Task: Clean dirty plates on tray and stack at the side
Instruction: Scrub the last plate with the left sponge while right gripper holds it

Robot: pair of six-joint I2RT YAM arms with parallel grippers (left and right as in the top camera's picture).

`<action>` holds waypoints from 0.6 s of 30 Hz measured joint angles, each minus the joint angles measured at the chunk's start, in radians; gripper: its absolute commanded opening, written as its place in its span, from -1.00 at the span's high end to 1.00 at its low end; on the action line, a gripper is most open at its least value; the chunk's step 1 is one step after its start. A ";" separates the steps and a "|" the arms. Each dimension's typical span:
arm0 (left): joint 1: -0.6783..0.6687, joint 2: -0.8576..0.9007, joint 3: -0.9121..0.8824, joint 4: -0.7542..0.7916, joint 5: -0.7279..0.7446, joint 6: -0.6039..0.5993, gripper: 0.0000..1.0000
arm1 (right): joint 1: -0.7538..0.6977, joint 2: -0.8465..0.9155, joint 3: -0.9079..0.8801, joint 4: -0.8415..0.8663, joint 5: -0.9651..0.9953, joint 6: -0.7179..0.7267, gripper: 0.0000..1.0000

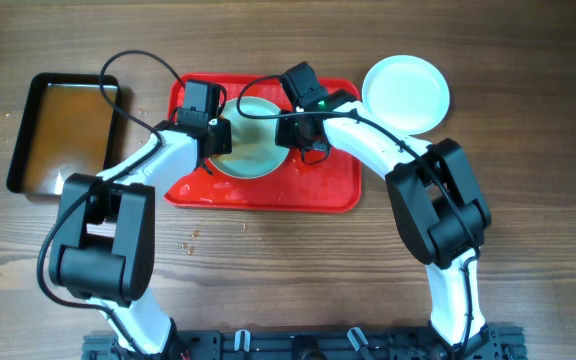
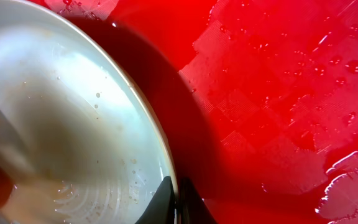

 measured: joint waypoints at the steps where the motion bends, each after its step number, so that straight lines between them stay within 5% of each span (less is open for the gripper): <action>1: -0.001 -0.010 -0.004 0.013 -0.008 0.014 0.92 | 0.001 0.000 0.000 0.002 0.000 0.001 0.91; 8: 0.014 -0.194 -0.016 0.055 -0.071 0.017 0.92 | 0.000 0.000 0.000 0.002 0.002 0.007 0.91; 18: 0.013 -0.038 -0.016 0.042 0.343 -0.291 0.92 | 0.000 0.000 0.000 0.002 0.001 0.007 0.91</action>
